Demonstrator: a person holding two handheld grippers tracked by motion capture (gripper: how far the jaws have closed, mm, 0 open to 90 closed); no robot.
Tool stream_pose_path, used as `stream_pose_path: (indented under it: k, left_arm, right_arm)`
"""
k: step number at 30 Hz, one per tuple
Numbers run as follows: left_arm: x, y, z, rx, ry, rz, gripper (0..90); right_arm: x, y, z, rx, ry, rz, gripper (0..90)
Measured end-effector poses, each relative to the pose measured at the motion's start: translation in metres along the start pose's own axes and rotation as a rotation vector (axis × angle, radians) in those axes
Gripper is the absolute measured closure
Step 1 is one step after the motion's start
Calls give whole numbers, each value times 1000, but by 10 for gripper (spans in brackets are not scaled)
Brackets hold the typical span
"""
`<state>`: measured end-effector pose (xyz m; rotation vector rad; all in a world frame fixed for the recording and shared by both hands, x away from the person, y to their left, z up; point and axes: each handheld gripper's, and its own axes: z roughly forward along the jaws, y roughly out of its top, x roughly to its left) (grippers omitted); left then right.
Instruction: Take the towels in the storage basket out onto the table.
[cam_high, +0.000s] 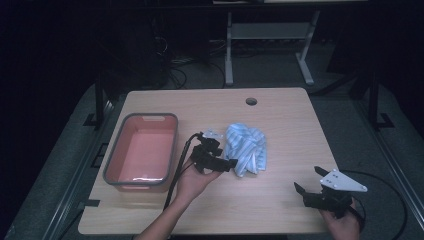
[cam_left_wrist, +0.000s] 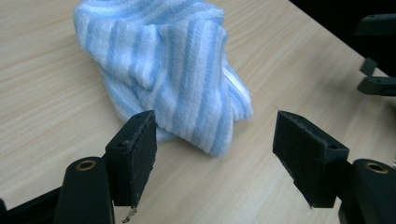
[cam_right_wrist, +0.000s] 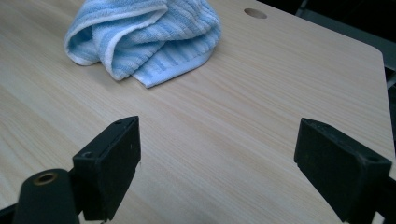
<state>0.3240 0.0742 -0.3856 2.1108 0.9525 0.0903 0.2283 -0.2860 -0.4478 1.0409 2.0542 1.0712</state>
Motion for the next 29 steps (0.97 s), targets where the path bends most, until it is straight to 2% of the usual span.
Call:
stream_pose_path:
  k: [5,12,18,21,24,29]
  left_arm:
    - [-3,-10,-7,-12,-12,0,299]
    - [-9,-26,-16,-11,-17,23,298]
    - [-13,-41,-23,-26,-33,12,294]
    - [-14,-47,-27,-26,-32,21,292]
    - [-15,-54,-31,-46,-45,5,289]
    - [-19,-63,-34,-54,-43,17,287]
  right_arm:
    - [2,1,1,2,1,-6,142]
    - [2,0,0,10,0,5,142]
    - [4,1,2,8,-1,-6,142]
    - [4,1,2,8,-1,-6,142]
    - [4,1,2,7,0,-7,141]
    - [7,1,1,4,4,-9,142]
